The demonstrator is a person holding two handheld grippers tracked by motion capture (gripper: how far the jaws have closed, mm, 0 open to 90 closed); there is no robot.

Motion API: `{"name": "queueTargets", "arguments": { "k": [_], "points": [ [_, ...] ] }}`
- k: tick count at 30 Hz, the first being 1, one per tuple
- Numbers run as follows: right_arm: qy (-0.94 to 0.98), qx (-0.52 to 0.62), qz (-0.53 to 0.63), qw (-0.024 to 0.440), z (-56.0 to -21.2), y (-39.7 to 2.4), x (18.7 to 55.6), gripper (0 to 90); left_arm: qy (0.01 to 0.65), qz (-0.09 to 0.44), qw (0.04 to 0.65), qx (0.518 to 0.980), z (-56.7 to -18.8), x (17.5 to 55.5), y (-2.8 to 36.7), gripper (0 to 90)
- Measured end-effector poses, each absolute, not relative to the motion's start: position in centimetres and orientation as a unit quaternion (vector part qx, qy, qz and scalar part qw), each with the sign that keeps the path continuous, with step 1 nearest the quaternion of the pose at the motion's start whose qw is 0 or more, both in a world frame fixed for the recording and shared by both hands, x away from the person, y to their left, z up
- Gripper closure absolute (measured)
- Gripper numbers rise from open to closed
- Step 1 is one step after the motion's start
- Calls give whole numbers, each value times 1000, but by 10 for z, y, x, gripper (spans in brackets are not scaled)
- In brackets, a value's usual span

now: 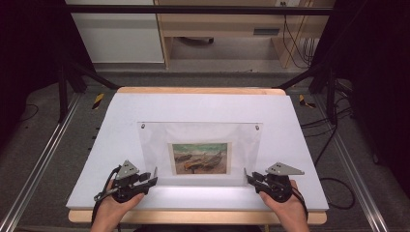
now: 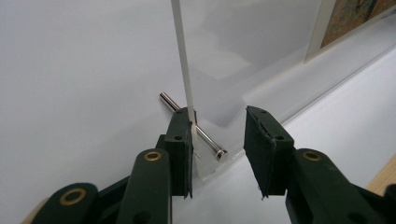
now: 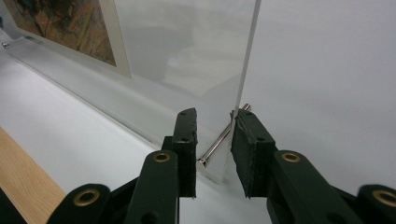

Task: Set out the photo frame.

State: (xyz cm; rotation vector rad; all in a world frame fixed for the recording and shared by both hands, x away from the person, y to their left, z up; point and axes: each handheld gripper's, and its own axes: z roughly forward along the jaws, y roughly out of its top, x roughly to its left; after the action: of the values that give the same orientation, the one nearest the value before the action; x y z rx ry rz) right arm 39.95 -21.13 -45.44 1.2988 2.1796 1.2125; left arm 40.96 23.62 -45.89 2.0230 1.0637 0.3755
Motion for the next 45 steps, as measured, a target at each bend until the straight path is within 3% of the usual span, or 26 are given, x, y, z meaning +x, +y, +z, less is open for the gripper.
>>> {"name": "queueTargets", "arguments": {
  "k": [45],
  "points": [
    [770, 454, 414, 172, -455, -208, 395, 701, 411, 151, 393, 808, -461, 409, 233, 598]
  ]
}}
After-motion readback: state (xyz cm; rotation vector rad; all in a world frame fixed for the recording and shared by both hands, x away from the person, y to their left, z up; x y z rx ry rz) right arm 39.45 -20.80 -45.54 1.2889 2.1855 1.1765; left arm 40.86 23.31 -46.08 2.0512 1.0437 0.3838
